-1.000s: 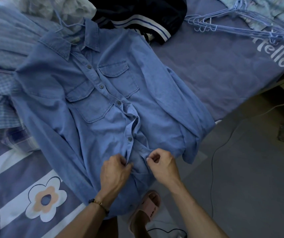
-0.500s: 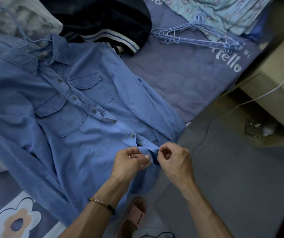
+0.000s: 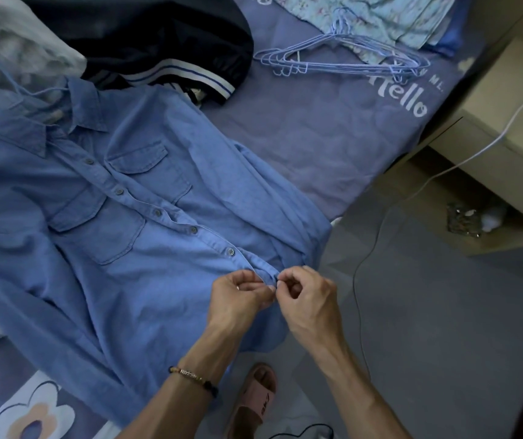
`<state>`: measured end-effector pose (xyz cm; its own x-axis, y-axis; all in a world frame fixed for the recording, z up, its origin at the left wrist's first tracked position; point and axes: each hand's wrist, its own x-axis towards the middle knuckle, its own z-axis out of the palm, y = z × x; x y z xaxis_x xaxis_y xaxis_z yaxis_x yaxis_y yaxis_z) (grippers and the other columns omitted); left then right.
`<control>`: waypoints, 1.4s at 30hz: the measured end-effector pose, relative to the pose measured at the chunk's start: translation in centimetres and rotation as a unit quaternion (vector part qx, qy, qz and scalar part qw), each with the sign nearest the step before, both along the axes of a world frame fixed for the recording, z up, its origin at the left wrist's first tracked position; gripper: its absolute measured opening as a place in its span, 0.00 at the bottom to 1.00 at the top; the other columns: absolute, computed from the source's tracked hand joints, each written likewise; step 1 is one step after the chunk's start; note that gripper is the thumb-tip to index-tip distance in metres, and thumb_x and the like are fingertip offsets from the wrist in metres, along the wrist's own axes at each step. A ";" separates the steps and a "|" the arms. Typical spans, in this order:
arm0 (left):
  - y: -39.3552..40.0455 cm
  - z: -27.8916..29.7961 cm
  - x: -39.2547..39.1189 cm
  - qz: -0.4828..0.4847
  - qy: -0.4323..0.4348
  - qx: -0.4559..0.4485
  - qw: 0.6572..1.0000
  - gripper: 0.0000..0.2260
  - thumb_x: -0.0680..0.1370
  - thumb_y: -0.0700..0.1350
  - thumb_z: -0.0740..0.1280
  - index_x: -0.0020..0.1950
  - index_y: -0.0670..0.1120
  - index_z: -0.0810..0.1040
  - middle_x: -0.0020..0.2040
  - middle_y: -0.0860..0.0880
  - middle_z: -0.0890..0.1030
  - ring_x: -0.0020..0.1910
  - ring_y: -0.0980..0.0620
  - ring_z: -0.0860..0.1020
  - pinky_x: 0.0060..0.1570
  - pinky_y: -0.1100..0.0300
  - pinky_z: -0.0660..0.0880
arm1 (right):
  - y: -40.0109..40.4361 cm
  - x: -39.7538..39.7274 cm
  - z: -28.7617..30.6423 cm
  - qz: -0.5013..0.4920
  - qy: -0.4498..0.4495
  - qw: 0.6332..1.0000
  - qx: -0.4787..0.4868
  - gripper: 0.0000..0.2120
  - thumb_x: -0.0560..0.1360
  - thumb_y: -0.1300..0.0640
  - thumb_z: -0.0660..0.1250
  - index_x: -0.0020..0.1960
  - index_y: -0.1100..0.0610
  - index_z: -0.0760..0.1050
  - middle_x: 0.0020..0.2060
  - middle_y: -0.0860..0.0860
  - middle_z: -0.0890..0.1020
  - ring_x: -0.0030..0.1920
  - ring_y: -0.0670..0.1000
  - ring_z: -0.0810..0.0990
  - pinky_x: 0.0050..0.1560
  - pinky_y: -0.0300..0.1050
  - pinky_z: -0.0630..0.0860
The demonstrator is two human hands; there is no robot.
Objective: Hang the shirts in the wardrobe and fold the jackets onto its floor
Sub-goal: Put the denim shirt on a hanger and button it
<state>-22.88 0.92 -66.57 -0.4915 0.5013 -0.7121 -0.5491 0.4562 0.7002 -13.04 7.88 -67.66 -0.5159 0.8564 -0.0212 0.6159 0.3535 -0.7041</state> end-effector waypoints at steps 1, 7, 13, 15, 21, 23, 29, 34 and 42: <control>0.0 0.0 0.0 0.001 0.001 -0.002 1.000 0.14 0.71 0.28 0.72 0.34 0.42 0.72 0.23 0.52 0.72 0.30 0.55 0.73 0.43 0.58 0.75 | -0.1 0.0 0.1 -0.006 0.014 1.000 -0.023 0.08 0.68 0.67 0.73 0.37 0.56 0.80 0.33 0.47 0.80 0.34 0.46 0.78 0.35 0.32 0.73; -0.1 0.2 -0.3 -0.001 0.019 -0.011 1.000 0.08 0.70 0.29 0.74 0.37 0.39 0.77 0.28 0.47 0.78 0.31 0.54 0.77 0.38 0.64 0.77 | -0.2 0.1 0.1 -0.024 0.042 0.992 -0.115 0.07 0.70 0.68 0.72 0.38 0.58 0.81 0.34 0.44 0.82 0.36 0.41 0.81 0.36 0.27 0.72; 0.1 0.2 -0.8 0.004 0.008 -0.005 1.000 0.08 0.69 0.28 0.74 0.39 0.39 0.80 0.32 0.45 0.82 0.35 0.51 0.81 0.43 0.61 0.80 | 0.1 -0.2 0.5 -0.062 0.062 0.974 -0.209 0.13 0.71 0.67 0.72 0.36 0.50 0.80 0.34 0.42 0.84 0.34 0.42 0.82 0.39 0.33 0.77; 0.1 0.3 -0.9 0.001 -0.001 0.005 1.000 0.08 0.69 0.26 0.72 0.40 0.39 0.81 0.34 0.44 0.84 0.36 0.52 0.82 0.42 0.63 0.80 | 0.4 -0.3 0.5 -0.074 0.078 0.965 -0.238 0.13 0.72 0.68 0.71 0.36 0.51 0.81 0.33 0.45 0.84 0.34 0.44 0.83 0.39 0.36 0.78; 0.0 0.0 -1.2 -0.006 0.013 0.015 1.000 0.04 0.71 0.29 0.73 0.41 0.38 0.82 0.34 0.43 0.82 0.35 0.51 0.81 0.41 0.61 0.80 | 0.7 -0.5 1.0 -0.078 0.106 0.940 -0.316 0.10 0.74 0.69 0.69 0.39 0.56 0.82 0.25 0.46 0.80 0.26 0.41 0.76 0.31 0.34 0.73; 0.3 -0.3 -1.3 0.005 0.009 0.005 1.000 0.04 0.71 0.30 0.73 0.41 0.38 0.82 0.33 0.44 0.82 0.33 0.52 0.79 0.37 0.63 0.79 | 0.7 -0.6 1.0 -0.069 0.103 0.943 -0.309 0.12 0.74 0.69 0.68 0.40 0.54 0.82 0.26 0.44 0.81 0.28 0.40 0.77 0.33 0.33 0.72; 0.6 -0.7 -1.4 0.046 -0.027 -0.025 0.998 0.05 0.72 0.34 0.75 0.41 0.43 0.82 0.33 0.50 0.83 0.30 0.59 0.78 0.30 0.68 0.73 | 0.1 -0.6 0.1 0.012 0.053 0.987 -0.152 0.08 0.70 0.65 0.74 0.46 0.55 0.81 0.40 0.44 0.82 0.41 0.42 0.80 0.43 0.29 0.73; 0.5 -0.8 -1.3 0.049 -0.031 -0.026 0.998 0.05 0.71 0.34 0.75 0.42 0.42 0.82 0.32 0.52 0.82 0.30 0.62 0.78 0.31 0.70 0.73 | 0.2 -0.9 -0.9 0.058 0.022 0.998 -0.023 0.04 0.70 0.62 0.68 0.42 0.55 0.80 0.36 0.46 0.78 0.38 0.48 0.78 0.41 0.46 0.78; 0.9 -0.7 -1.3 0.069 -0.064 -0.025 0.995 0.06 0.72 0.30 0.72 0.43 0.39 0.80 0.30 0.48 0.82 0.30 0.55 0.80 0.35 0.64 0.79 | -0.2 -1.0 -1.3 -0.067 0.070 0.967 -0.236 0.09 0.72 0.67 0.73 0.41 0.53 0.80 0.35 0.47 0.83 0.35 0.42 0.81 0.39 0.34 0.76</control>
